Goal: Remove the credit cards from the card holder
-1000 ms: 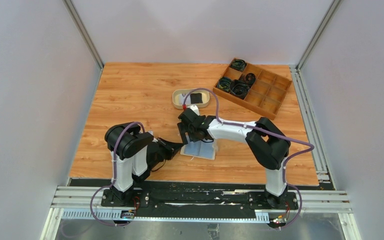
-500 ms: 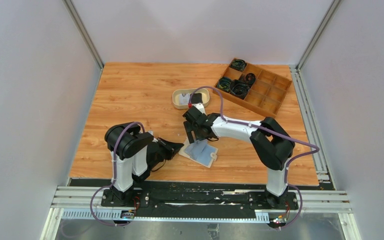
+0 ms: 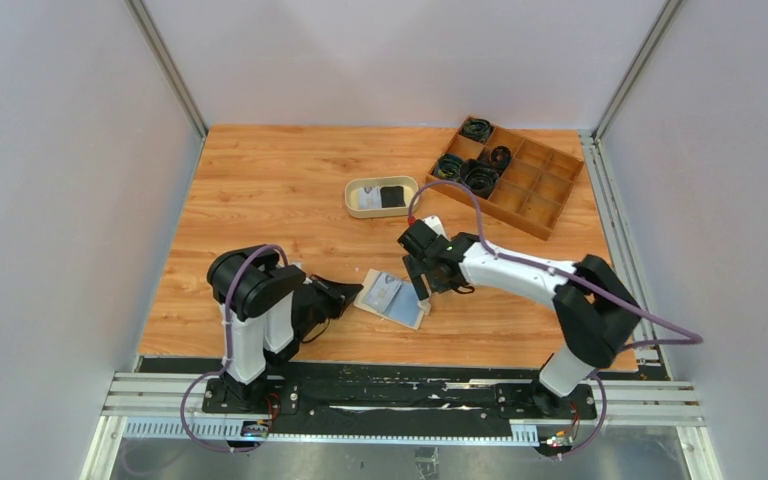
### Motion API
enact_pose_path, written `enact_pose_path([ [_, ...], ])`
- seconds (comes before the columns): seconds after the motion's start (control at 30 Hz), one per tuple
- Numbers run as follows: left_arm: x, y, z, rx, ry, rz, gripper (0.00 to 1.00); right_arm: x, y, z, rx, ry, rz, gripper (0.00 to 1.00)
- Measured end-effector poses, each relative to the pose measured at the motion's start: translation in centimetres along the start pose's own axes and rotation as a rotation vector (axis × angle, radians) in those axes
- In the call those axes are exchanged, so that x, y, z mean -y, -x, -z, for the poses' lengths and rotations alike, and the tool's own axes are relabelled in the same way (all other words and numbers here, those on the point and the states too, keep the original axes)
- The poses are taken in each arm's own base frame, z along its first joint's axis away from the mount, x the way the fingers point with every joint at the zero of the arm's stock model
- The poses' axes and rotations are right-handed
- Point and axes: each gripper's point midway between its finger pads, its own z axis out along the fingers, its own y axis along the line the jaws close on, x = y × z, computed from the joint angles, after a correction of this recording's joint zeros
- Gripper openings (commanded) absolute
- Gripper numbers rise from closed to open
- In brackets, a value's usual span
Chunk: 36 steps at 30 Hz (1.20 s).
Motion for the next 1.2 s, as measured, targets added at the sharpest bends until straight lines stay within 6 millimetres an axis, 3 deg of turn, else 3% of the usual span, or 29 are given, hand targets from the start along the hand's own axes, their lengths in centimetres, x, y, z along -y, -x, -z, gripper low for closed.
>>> enact_pose_path([
  [0.13,0.1,0.8,0.1,0.042,0.0,-0.003,0.0,-0.3,1.5,3.4,0.104,0.111,-0.046,0.92],
  [0.23,0.1,1.7,0.3,0.089,-0.001,-0.021,0.0,-1.5,4.4,7.4,0.251,0.268,-0.109,0.93],
  [0.4,0.4,2.8,0.7,0.142,-0.002,-0.044,0.0,-3.9,7.4,10.0,0.355,0.511,-0.186,0.92],
  [0.6,2.2,3.9,1.3,0.19,-0.027,-0.103,0.0,-7.2,7.4,8.7,0.328,0.728,-0.279,0.91],
  [0.7,3.9,4.7,1.5,0.226,-0.023,-0.153,0.0,-9.0,8.1,8.9,0.319,0.831,-0.306,0.91],
  [0.8,7.0,5.8,1.7,0.278,-0.038,-0.196,0.0,-10.3,9.3,8.8,0.326,0.945,-0.363,0.89],
  [0.87,7.6,6.3,2.0,0.301,-0.025,-0.216,0.0,-10.9,9.8,8.2,0.315,1.002,-0.409,0.88],
  [0.93,6.6,6.5,2.1,0.307,0.02,-0.237,0.0,-11.5,10.2,7.3,0.296,1.042,-0.439,0.88],
  [1.1,1.8,6.2,2.5,0.277,0.182,-0.291,0.0,-13.3,10.6,5.4,0.237,1.112,-0.492,0.86],
  [1.2,0.3,6.2,2.8,0.267,0.236,-0.313,0.0,-14.0,10.9,4.8,0.213,1.138,-0.506,0.84],
])
